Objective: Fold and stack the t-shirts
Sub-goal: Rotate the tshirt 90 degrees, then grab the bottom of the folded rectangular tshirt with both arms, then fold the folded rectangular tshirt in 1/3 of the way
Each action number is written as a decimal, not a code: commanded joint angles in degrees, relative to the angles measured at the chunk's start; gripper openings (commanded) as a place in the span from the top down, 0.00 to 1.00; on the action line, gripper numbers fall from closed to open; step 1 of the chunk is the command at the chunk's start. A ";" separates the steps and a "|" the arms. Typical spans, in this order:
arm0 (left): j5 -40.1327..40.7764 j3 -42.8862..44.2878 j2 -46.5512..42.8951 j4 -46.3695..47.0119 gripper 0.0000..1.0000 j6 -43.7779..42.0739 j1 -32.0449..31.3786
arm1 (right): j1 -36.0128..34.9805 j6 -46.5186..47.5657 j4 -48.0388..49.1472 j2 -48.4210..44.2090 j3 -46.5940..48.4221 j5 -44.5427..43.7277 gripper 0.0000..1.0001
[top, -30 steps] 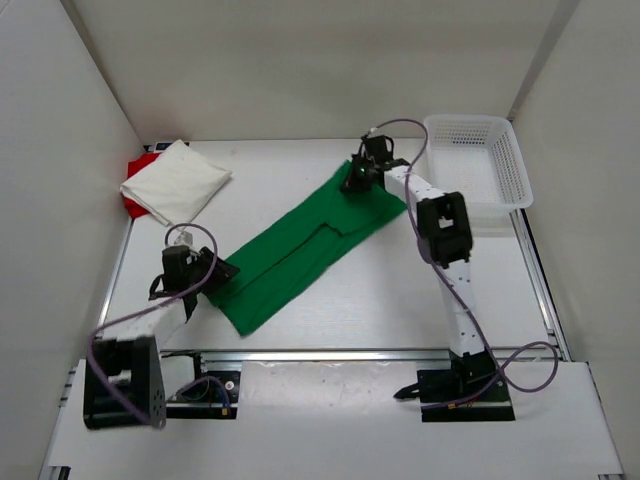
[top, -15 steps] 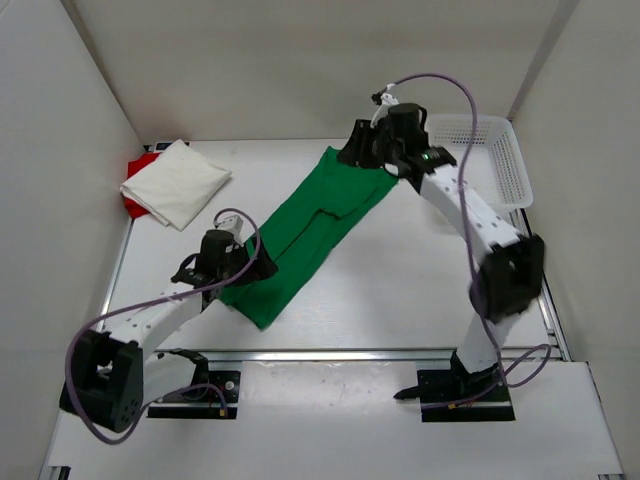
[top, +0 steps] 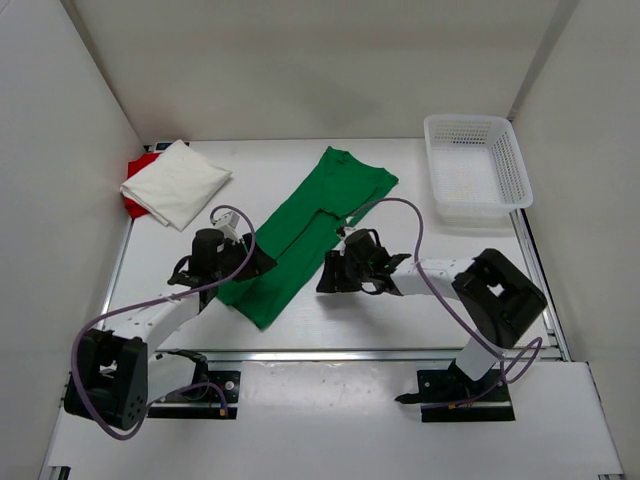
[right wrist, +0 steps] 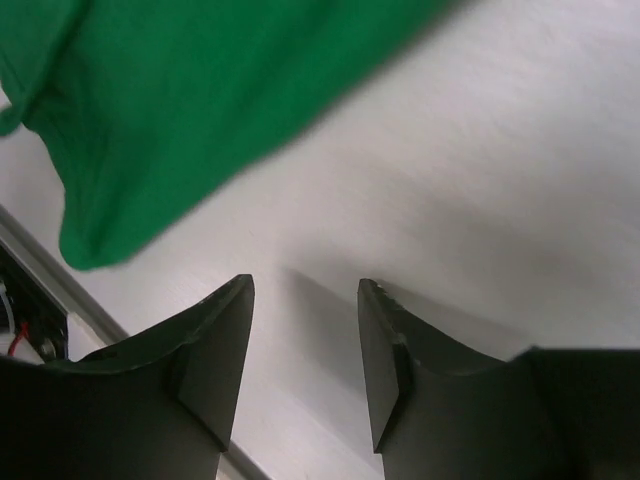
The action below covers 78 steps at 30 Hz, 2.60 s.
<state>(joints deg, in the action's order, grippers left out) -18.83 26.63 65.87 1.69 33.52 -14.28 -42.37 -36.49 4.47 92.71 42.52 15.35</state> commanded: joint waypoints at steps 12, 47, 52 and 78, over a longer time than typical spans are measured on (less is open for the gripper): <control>6.35 1.58 -5.57 -7.66 0.41 -2.49 -2.85 | 2.20 -8.78 13.64 18.21 10.48 -1.21 0.92; 10.13 -0.53 12.01 -7.84 0.73 -1.00 -32.21 | 5.72 -9.74 -13.35 -43.13 -30.40 -1.03 0.76; 13.11 -0.62 8.94 -10.73 1.00 0.32 -34.49 | 3.71 -11.40 -15.62 -45.58 -31.45 -1.81 1.00; 3.18 35.85 31.22 -19.01 1.00 0.14 -10.95 | 28.39 7.57 -13.70 -15.29 2.63 3.64 1.00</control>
<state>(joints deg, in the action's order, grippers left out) -14.72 58.67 93.21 -16.64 34.98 -27.31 -15.35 -32.25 -13.23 72.97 40.80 19.77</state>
